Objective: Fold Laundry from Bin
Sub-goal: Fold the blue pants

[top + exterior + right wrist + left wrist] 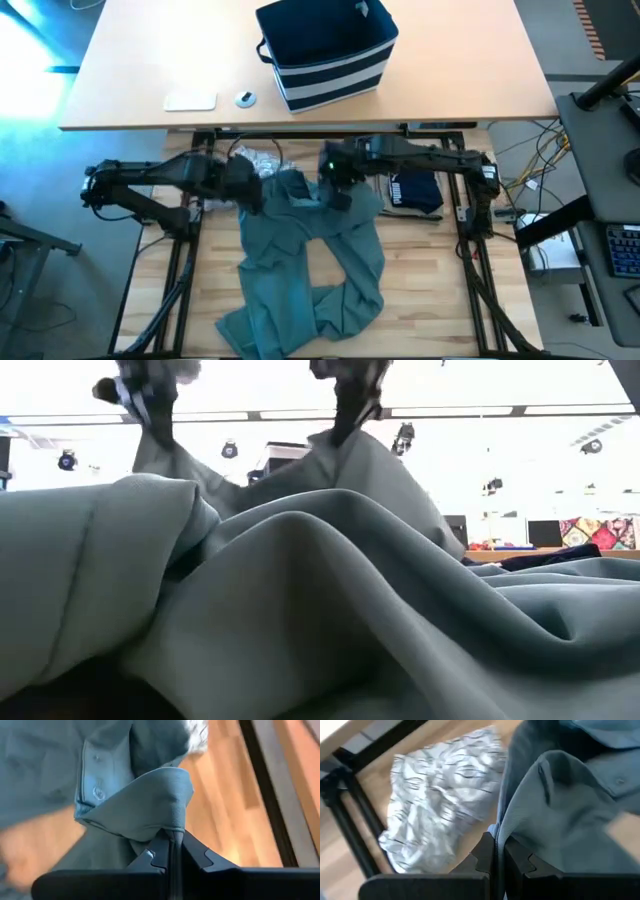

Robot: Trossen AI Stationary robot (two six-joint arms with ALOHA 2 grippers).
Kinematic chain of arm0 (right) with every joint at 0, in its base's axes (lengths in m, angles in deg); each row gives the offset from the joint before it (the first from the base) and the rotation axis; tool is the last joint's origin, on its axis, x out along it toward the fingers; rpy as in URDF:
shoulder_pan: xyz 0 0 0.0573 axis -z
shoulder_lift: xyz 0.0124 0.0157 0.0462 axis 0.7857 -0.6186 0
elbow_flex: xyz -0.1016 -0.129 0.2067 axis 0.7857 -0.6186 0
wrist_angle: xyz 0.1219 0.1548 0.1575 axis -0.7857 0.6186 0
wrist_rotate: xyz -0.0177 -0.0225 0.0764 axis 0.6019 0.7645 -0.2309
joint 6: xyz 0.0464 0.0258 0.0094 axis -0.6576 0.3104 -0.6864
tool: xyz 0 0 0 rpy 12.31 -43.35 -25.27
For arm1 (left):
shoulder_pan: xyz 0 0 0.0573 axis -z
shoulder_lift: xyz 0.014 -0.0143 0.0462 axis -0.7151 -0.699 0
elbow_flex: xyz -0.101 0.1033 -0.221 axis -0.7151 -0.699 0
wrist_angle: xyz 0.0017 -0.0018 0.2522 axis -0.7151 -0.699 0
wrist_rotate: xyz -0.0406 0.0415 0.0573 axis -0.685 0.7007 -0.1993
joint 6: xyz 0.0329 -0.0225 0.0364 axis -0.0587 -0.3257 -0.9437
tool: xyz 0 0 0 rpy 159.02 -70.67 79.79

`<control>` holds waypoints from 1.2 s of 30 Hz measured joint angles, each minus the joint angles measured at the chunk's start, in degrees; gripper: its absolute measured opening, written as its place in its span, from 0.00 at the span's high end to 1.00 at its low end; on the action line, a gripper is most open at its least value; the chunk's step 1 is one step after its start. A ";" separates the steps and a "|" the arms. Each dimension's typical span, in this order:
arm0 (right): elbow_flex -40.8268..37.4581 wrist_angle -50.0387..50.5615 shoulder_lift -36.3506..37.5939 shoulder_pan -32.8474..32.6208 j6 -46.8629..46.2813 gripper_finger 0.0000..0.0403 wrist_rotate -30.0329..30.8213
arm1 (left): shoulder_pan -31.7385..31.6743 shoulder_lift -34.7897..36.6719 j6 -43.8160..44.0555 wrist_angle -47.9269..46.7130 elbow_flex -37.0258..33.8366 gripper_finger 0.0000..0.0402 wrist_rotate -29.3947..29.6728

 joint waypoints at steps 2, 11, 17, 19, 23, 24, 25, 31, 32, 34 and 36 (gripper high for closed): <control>-2.24 -6.18 -0.29 3.59 1.95 0.97 -0.48 | -6.91 0.51 -5.79 1.94 -3.08 1.00 -0.23; -9.09 -20.91 -5.81 19.80 0.11 0.97 -1.47 | -42.68 -1.57 -36.17 22.98 -8.21 1.00 -11.68; -8.37 -23.54 -12.10 23.59 -3.41 0.97 -2.55 | -52.79 -7.78 -41.74 29.50 -9.34 1.00 -16.58; -6.80 -23.64 -14.06 24.18 -3.48 0.96 -2.39 | -54.11 -9.75 -42.74 29.89 -8.77 1.00 -16.14; -2.71 -23.28 -16.26 25.30 -4.84 0.85 -1.97 | -55.06 -12.79 -42.90 28.95 -5.58 0.98 -11.68; -1.46 -23.25 -16.38 25.57 -5.22 0.81 -1.15 | -55.13 -13.25 -42.88 28.12 -4.47 0.97 -10.22; -0.41 -23.12 -16.39 25.82 -5.63 0.77 -0.07 | -55.20 -13.66 -42.91 27.21 -3.21 0.95 -8.91; 4.85 -15.10 -14.70 26.28 -4.22 0.53 5.17 | -55.39 -15.16 -42.28 16.35 4.86 0.74 -6.94; 5.52 -12.97 -14.05 26.04 -3.47 0.50 5.18 | -55.37 -15.02 -42.10 14.61 5.86 0.69 -6.94; 6.10 -8.13 -12.53 25.34 -2.69 0.46 5.15 | -55.24 -14.35 -41.31 10.60 7.66 0.60 -6.98; 5.80 -4.10 -10.71 24.31 -2.24 0.44 5.13 | -54.66 -12.83 -39.90 6.74 9.08 0.51 -7.03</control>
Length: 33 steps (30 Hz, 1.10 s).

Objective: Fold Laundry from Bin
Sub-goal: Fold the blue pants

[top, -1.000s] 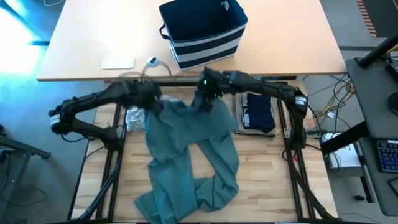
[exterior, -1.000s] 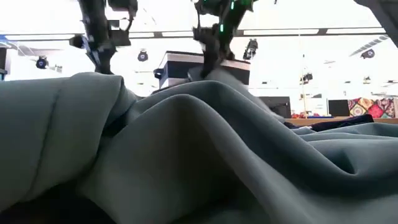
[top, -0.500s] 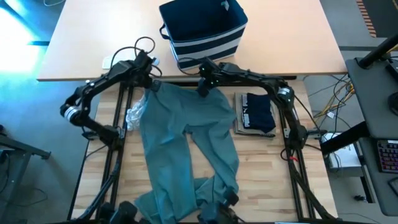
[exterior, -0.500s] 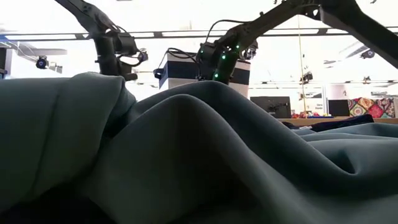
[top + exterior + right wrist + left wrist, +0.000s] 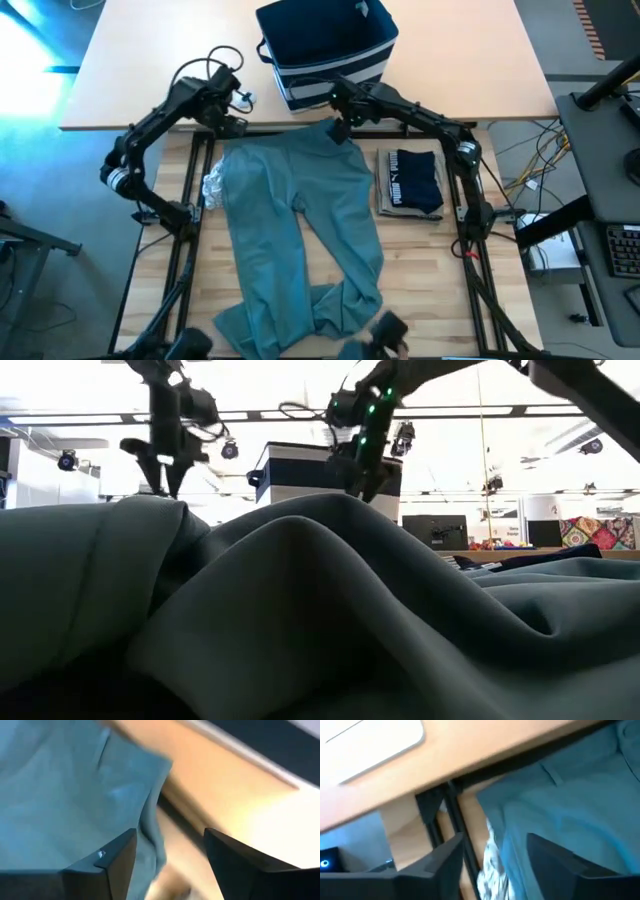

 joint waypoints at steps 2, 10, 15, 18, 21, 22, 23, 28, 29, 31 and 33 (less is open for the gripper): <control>-1.42 3.34 2.47 -1.82 0.32 0.42 -0.26 | 1.54 2.79 1.51 -3.50 0.50 0.43 -1.37; -12.14 1.59 16.88 -18.14 0.49 0.41 -1.52 | 24.69 21.25 15.42 -1.69 -9.01 0.31 -15.89; -21.09 -5.40 23.71 -30.89 -6.14 0.41 -1.63 | 52.16 29.87 36.18 11.64 -20.89 0.31 -15.16; -25.49 -6.31 24.70 -38.06 -16.26 0.41 -2.22 | 69.00 31.48 44.27 23.66 -27.70 0.31 -10.23; -29.46 -5.87 24.17 -44.91 -28.93 0.41 -4.39 | 82.08 30.31 49.53 35.08 -33.20 0.31 -2.71; -30.70 -5.98 23.72 -47.04 -33.87 0.41 -5.70 | 85.51 29.42 50.70 38.29 -34.71 0.31 -0.60; -31.81 -6.12 23.19 -49.17 -39.32 0.41 -6.97 | 88.01 28.43 51.86 41.23 -36.12 0.31 0.67; -35.82 -8.01 18.77 -58.18 -69.12 0.41 -10.00 | 94.16 22.67 56.26 49.72 -40.84 0.31 0.81; -36.28 -9.25 18.00 -59.67 -75.61 0.41 -10.16 | 94.70 21.44 56.62 50.57 -41.43 0.31 0.32; -36.72 -11.44 16.32 -62.64 -85.86 0.41 -11.17 | 95.63 19.05 56.82 52.32 -42.47 0.31 -1.01; -36.79 -12.95 14.13 -65.38 -93.75 0.41 -13.53 | 96.38 16.71 56.31 54.90 -43.47 0.31 -2.30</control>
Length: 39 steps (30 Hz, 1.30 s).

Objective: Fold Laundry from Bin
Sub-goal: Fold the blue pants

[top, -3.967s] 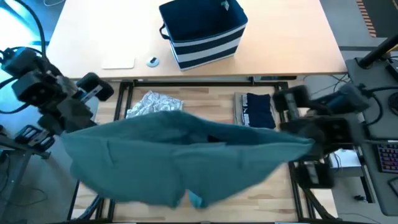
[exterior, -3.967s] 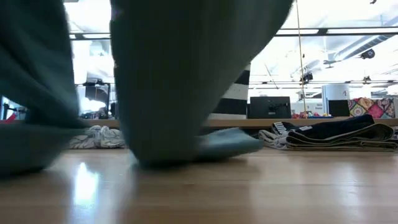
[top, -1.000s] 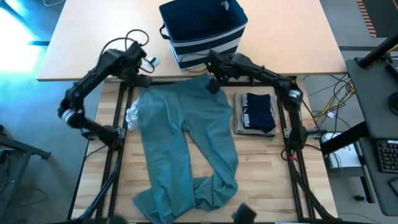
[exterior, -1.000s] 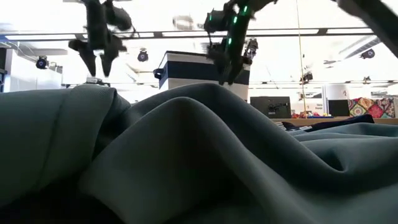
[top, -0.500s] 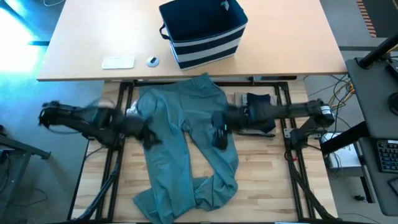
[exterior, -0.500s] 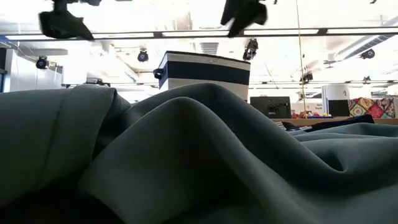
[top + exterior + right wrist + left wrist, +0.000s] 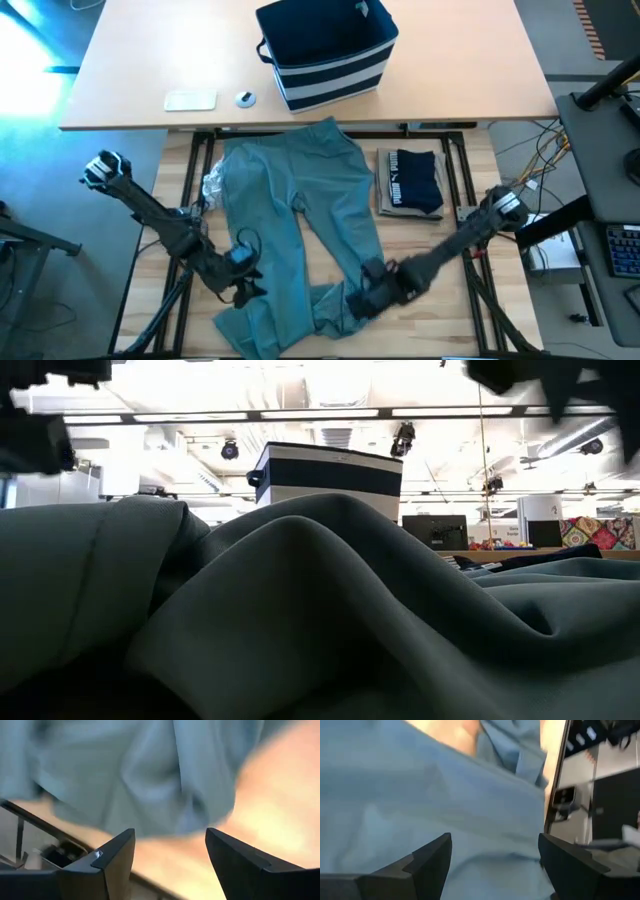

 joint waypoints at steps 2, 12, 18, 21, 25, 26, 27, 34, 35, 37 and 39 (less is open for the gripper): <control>0.00 -1.78 -2.31 -2.55 -5.55 0.41 -1.66 | 0.48 -2.22 -1.22 2.13 -0.61 0.31 -1.42; 0.63 -12.31 -13.31 -3.76 -9.72 0.48 -1.51 | 0.90 -10.03 -6.89 3.20 2.47 0.30 -8.06; 3.67 -3.50 -13.74 -2.16 -0.18 0.86 -1.16 | 1.18 -11.23 -5.71 -2.47 1.71 0.32 -11.51; 9.37 10.50 -11.71 -1.39 7.87 0.95 -3.19 | 1.27 -11.48 -4.29 -3.37 0.25 0.33 -11.74; 22.33 37.15 -10.44 -0.30 19.62 0.98 -8.78 | 1.25 -11.45 -2.50 -3.39 -1.86 0.36 -12.53; 25.64 41.11 -10.49 -0.09 21.91 0.98 -9.71 | 1.23 -11.36 -2.36 -3.28 -2.22 0.36 -12.95; 27.73 40.74 -10.37 0.06 24.50 0.98 -10.90 | 1.23 -11.29 -2.09 -3.20 -2.49 0.37 -13.07; 33.38 34.21 -7.65 0.05 26.67 0.98 -13.60 | 1.23 -10.85 -0.78 -2.10 -2.90 0.40 -13.35; 33.26 32.72 -8.29 -0.10 27.72 0.98 -12.96 | 1.23 -10.74 -0.74 -1.92 -2.90 0.40 -13.33; 32.41 27.68 -9.78 -0.18 29.98 0.98 -12.20 | 1.11 -10.43 -0.72 -1.99 -2.90 0.41 -13.30; 31.22 20.19 -11.84 -0.15 31.84 0.96 -12.21 | 1.06 -10.37 -0.70 -2.14 -2.90 0.41 -13.35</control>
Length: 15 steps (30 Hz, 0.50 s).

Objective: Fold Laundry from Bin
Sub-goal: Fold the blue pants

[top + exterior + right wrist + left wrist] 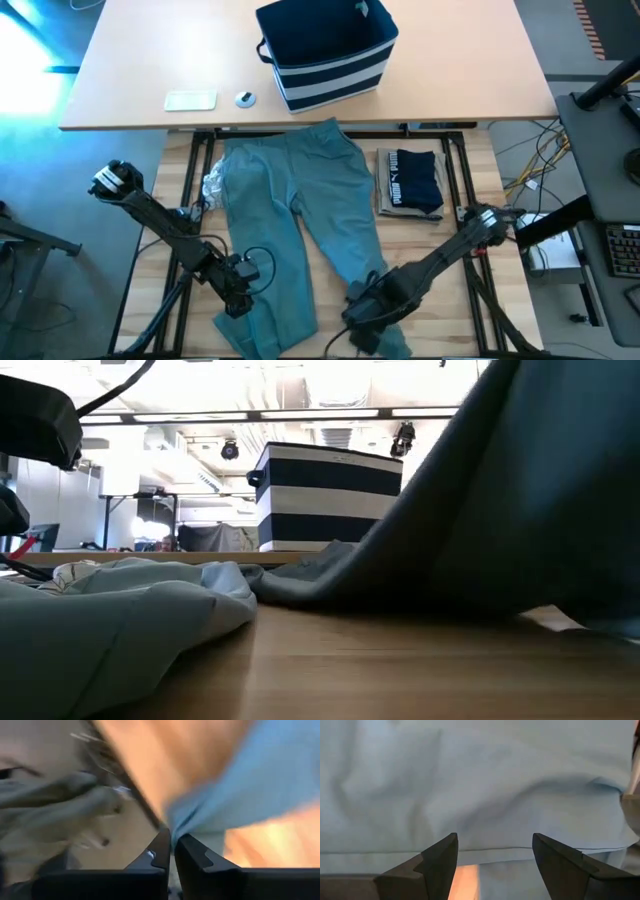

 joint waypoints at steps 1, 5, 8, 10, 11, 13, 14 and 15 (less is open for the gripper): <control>-0.51 -5.38 -1.28 0.12 1.37 0.95 -0.10 | 0.00 0.06 0.00 -0.21 0.00 0.41 0.00; -0.98 -20.40 -6.54 0.25 4.57 0.86 -1.23 | -0.11 0.22 0.10 -0.06 0.00 0.41 -0.51; -0.80 -17.66 -7.07 -0.17 3.05 0.77 -1.62 | -0.11 0.28 0.19 -0.10 0.03 0.41 -1.51; -0.67 -15.66 -5.93 -1.30 0.36 0.71 -0.76 | -0.11 0.30 0.11 -0.14 0.06 0.41 -1.57; -0.66 -13.59 -5.22 -2.15 -1.17 0.68 -0.65 | -0.11 0.33 0.07 -0.12 0.09 0.41 -1.57; -0.55 -9.44 -4.64 -4.41 -4.26 0.62 -0.31 | -0.11 0.33 0.03 -0.13 0.11 0.41 -1.57; -0.88 -7.01 -4.57 -5.71 -5.93 0.59 -0.17 | -0.11 0.33 0.02 -0.03 0.11 0.41 -1.57; -1.58 -4.32 -4.60 -6.96 -7.57 0.56 -0.13 | -0.11 0.33 0.02 0.00 0.11 0.41 -1.56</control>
